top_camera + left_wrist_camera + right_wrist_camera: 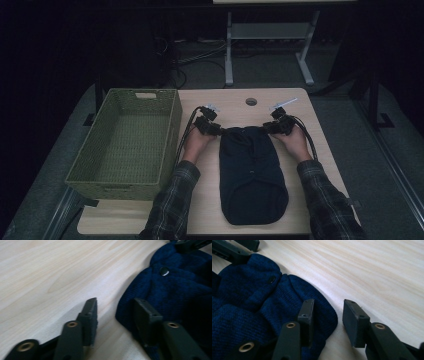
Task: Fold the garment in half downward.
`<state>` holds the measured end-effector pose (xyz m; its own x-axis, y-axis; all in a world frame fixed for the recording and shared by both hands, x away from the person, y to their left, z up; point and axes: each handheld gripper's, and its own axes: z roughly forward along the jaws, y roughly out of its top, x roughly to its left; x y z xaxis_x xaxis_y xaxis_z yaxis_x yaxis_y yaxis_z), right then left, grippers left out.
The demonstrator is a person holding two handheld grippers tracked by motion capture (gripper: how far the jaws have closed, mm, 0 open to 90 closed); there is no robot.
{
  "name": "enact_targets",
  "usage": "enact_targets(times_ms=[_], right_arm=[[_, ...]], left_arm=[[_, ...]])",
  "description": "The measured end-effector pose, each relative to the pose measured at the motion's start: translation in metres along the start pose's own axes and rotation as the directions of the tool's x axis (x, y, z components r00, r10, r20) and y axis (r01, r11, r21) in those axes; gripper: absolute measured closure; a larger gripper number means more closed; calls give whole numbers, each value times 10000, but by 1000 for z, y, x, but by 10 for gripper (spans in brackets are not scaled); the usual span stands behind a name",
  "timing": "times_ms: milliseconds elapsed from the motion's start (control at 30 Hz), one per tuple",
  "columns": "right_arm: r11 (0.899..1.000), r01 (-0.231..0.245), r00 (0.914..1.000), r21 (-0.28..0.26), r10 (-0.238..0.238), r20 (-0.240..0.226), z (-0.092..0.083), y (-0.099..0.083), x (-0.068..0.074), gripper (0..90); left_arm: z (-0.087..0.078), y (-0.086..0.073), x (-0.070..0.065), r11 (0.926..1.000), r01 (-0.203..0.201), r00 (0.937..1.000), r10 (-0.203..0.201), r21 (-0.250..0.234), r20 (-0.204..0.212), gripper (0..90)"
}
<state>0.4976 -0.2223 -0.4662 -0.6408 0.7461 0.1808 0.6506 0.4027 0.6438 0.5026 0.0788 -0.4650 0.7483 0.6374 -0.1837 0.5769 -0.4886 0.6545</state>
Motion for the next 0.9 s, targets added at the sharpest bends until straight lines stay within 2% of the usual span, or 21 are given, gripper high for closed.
enact_targets(times_ms=[100,133,267,433,567,700,900], right_arm=[[9999,-39,9999,120,40,-103,1,0,2,671],[9998,-52,10000,168,53,-44,1,0,4,692],[9996,135,9999,246,-135,27,1,0,9,785],[9976,557,9971,404,-576,490,1,3,17,834],[9966,626,9955,536,-662,682,-1,5,19,838],[9959,674,9943,602,-721,789,-6,8,20,840],[9955,872,9920,371,-902,888,-19,14,25,840]], left_arm=[[1,1,0,9999,24,9993,-29,115,376,710],[1,1,-1,9999,109,9992,-114,117,375,748],[1,4,-1,9989,218,9989,-234,404,410,797],[0,7,-8,9984,41,10000,-40,567,-29,846],[-3,10,-11,9968,-220,9991,247,764,-345,858],[-8,12,-11,9976,-122,9992,148,686,-378,869],[-19,19,-15,9987,-368,9971,390,339,-654,874]])
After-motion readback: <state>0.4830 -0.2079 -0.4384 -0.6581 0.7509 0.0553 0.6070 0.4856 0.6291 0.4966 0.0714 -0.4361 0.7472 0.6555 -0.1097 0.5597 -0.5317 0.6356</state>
